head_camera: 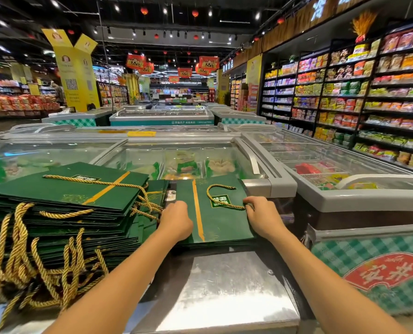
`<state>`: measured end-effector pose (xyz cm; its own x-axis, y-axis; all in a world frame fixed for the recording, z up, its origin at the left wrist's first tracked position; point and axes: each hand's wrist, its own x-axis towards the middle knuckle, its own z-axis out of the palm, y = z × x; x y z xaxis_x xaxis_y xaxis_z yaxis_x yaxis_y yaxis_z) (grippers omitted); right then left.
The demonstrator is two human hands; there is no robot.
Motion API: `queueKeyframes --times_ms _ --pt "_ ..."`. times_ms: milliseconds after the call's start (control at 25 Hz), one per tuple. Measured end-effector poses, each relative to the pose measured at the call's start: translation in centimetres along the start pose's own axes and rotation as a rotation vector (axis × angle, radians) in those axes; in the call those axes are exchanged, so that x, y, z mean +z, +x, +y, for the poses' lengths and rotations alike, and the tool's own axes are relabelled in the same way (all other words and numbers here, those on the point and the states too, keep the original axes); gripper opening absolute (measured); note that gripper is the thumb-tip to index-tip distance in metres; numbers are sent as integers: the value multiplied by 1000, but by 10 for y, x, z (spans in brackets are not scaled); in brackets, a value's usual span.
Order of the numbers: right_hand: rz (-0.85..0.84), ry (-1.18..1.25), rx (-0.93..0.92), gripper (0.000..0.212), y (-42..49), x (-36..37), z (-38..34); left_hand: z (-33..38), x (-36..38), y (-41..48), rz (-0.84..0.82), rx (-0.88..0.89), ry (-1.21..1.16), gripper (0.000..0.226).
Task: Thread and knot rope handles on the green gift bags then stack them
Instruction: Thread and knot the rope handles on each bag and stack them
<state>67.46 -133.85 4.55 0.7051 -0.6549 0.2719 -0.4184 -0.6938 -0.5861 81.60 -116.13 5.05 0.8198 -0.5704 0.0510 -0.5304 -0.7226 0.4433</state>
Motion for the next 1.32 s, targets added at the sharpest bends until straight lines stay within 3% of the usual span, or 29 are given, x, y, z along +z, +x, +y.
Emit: queueKeyframes --times_ms 240,400,560,720,760,840,960,1040,1200,1320 --pt "-116 -272 -147 56 9 13 -12 9 3 9 32 172 70 49" --pt "-277 -429 -196 67 17 37 -13 6 25 14 -147 144 238 57" --pt "-325 -524 -160 74 25 54 -1 6 39 17 -156 150 254 57" --pt "-384 -606 -178 119 29 62 6 7 45 17 -151 141 260 58" --pt "-386 -600 -167 118 28 63 6 6 45 17 -149 141 252 58" --pt "-325 -534 -143 86 21 59 0 6 44 14 -119 136 247 57" --pt "-47 -425 -243 52 9 42 -11 14 30 -5 82 202 313 43" --pt "63 -286 -276 37 1 27 -23 23 6 -24 185 276 227 31" --pt "58 82 -328 24 -26 7 -74 17 -70 -73 386 386 98 25" --pt "-81 255 -378 26 -52 7 -128 -21 -132 -101 510 326 94 22"
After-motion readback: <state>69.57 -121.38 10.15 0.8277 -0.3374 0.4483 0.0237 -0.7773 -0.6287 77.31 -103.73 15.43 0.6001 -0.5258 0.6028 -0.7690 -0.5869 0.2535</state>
